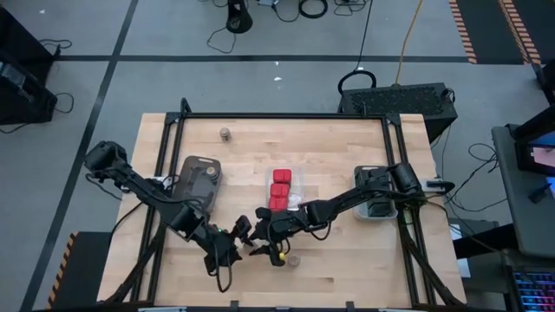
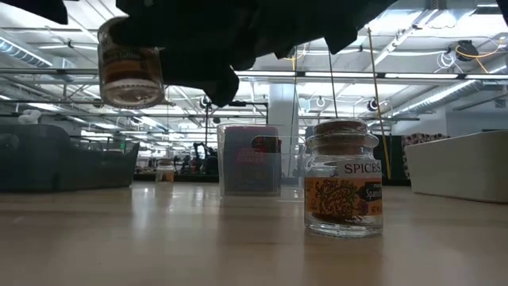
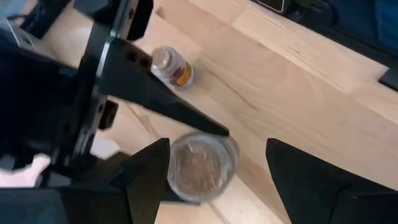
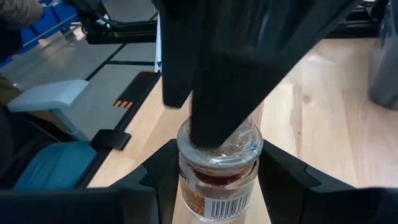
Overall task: Sort spices by type
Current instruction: Put the brown seasoning can into the black bin
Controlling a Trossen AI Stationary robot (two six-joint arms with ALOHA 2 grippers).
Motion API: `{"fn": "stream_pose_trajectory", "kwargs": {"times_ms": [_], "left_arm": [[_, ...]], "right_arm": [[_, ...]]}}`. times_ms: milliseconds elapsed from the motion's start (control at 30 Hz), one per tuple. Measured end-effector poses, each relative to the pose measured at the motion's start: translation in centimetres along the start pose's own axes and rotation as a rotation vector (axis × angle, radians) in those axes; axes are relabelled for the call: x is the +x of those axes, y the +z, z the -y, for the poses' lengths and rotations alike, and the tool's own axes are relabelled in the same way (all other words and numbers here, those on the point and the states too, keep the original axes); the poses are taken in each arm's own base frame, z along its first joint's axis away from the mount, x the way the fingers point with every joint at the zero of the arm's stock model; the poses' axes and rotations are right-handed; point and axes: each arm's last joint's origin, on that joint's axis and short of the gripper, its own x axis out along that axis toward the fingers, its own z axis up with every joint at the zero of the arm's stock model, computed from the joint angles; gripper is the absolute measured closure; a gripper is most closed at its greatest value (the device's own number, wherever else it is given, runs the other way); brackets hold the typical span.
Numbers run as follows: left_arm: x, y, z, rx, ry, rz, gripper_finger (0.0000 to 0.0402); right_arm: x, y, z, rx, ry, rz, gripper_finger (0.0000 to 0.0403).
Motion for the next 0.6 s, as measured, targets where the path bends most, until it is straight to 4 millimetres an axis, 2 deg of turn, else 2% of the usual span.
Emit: {"fn": "stream_pose_trajectory", "kwargs": {"times_ms": [400, 600], "left_arm": [[0.16, 0.09, -0.04, 0.008, -0.015, 0.018, 0.0130], [0.93, -0.04, -0.37, -0.004, -0.025, 0.023, 0.0130]], "right_arm": [[0.01, 0.04, -0.16, -0.002, 0.054, -0.001, 0.0241], [0.01, 0.09, -0.19, -0.003, 0.055, 0.005, 0.0241]]}}
